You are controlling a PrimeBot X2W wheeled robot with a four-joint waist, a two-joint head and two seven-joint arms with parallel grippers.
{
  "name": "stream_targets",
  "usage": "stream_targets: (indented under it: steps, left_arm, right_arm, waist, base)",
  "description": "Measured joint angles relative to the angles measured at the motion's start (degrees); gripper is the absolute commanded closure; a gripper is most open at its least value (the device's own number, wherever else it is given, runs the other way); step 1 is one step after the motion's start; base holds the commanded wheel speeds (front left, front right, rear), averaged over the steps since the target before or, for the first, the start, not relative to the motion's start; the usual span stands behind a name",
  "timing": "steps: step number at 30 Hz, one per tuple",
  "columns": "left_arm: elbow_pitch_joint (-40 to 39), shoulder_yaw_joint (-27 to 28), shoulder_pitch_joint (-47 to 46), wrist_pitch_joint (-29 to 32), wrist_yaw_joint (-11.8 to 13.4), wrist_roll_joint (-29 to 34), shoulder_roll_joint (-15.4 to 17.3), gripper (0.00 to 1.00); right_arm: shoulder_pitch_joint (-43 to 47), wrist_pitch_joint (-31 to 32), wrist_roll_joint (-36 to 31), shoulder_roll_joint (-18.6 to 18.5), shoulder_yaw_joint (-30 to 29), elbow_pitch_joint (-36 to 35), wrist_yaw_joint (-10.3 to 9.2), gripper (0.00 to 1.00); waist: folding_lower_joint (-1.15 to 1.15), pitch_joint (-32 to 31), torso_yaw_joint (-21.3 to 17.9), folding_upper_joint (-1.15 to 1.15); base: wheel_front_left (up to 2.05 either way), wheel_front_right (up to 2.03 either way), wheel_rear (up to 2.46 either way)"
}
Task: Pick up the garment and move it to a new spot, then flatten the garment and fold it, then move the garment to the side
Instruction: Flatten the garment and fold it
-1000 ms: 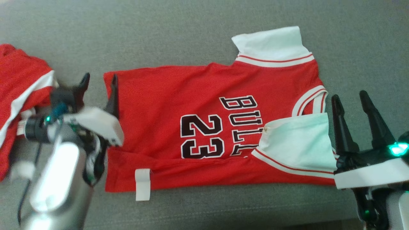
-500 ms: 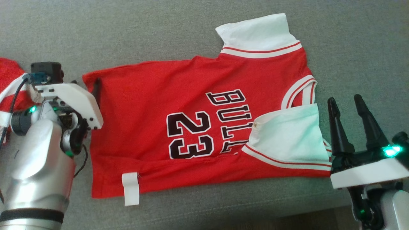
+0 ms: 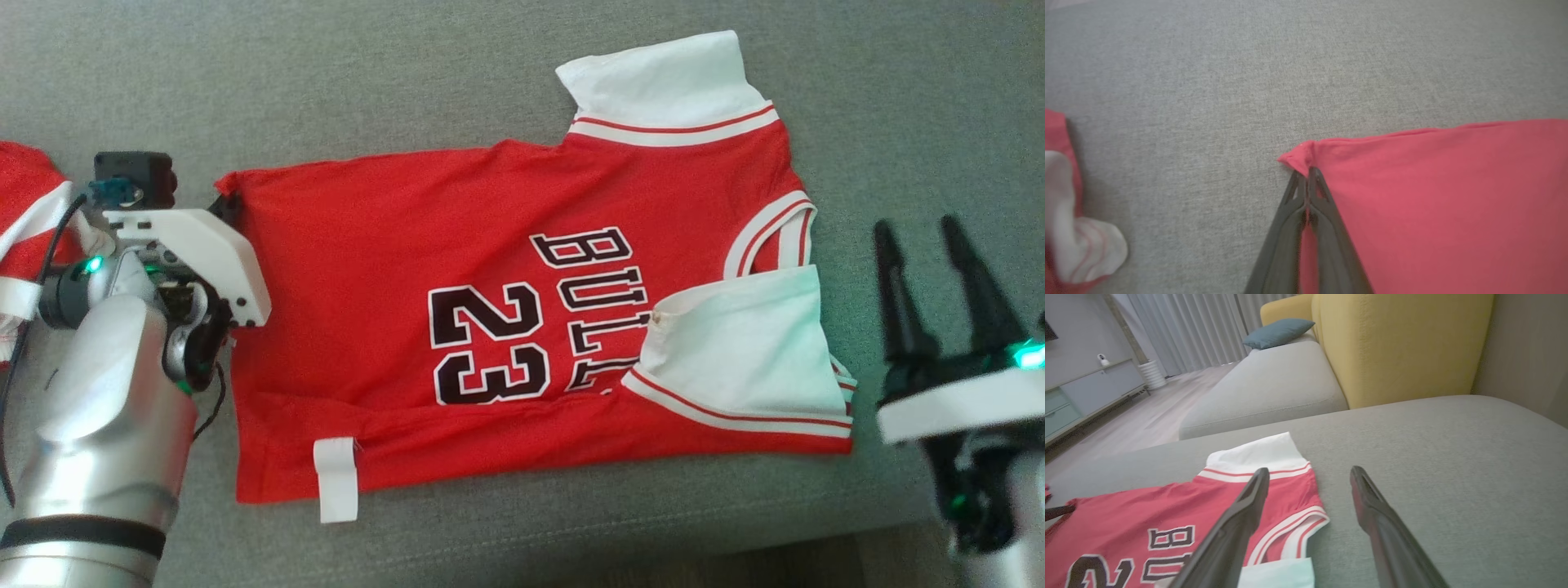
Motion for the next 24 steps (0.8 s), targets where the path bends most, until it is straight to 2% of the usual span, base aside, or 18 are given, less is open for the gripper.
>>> stream_targets:
  steps: [5,13,19,24]
  left_arm:
    - [0.4,-0.5,-0.4,-1.7,0.0,0.3,-0.6,1.00]
    - [-2.5,-2.8,-5.6,-3.5,-0.1,1.5,-4.3,1.00]
    - [-3.0,-4.4,-8.3,-5.4,-0.1,1.9,-6.5,1.00]
    - [-3.0,-5.0,-8.4,-6.5,-0.2,1.9,-7.3,1.00]
  right_arm:
    - [-8.6,3.0,3.0,-5.1,-0.1,6.3,0.00,0.00]
    - [-25.9,7.2,9.0,-12.3,5.4,19.7,0.00,0.00]
    - [-38.3,12.0,12.9,-15.4,12.5,28.5,0.00,0.00]
    - [-43.8,15.7,14.8,-16.9,17.5,33.5,0.00,0.00]
  waist:
    - [0.00,0.5,0.9,0.00]
    - [0.00,4.3,4.7,0.00]
    - [0.00,7.9,8.3,0.00]
    - [0.00,9.4,10.1,0.00]
  base:
    - [0.00,0.00,0.00]
    - [0.00,0.00,0.00]
    - [0.00,0.00,0.00]
    - [0.00,0.00,0.00]
